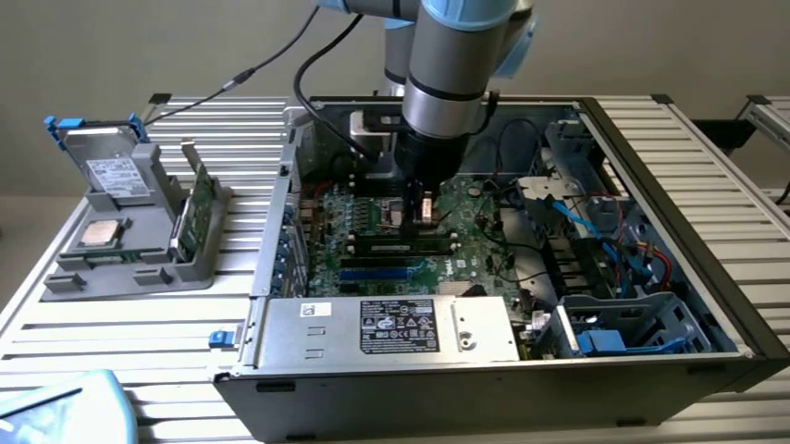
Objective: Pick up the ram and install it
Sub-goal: 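Press down the ram until it locks into place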
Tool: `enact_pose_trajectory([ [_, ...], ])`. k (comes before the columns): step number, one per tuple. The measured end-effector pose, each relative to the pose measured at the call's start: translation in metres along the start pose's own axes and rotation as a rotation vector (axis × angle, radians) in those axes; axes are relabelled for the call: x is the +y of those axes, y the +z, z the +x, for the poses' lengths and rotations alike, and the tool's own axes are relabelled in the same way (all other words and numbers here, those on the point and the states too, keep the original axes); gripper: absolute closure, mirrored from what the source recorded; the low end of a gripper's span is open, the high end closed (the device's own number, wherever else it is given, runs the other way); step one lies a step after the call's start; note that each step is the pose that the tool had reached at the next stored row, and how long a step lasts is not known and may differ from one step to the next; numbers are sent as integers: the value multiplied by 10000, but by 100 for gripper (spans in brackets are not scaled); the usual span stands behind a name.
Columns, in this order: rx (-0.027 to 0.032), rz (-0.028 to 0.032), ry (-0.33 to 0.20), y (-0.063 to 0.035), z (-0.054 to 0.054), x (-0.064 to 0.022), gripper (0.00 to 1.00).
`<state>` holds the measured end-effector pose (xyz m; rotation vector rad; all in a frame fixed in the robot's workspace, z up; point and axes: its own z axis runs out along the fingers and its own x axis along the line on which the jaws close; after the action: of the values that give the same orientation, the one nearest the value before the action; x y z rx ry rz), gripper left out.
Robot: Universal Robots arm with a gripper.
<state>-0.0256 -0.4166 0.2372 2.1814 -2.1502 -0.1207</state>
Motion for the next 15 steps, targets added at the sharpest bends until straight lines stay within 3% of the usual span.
enact_pose_trajectory([
  [15, 41, -3, 6, 135, -11, -4, 89],
])
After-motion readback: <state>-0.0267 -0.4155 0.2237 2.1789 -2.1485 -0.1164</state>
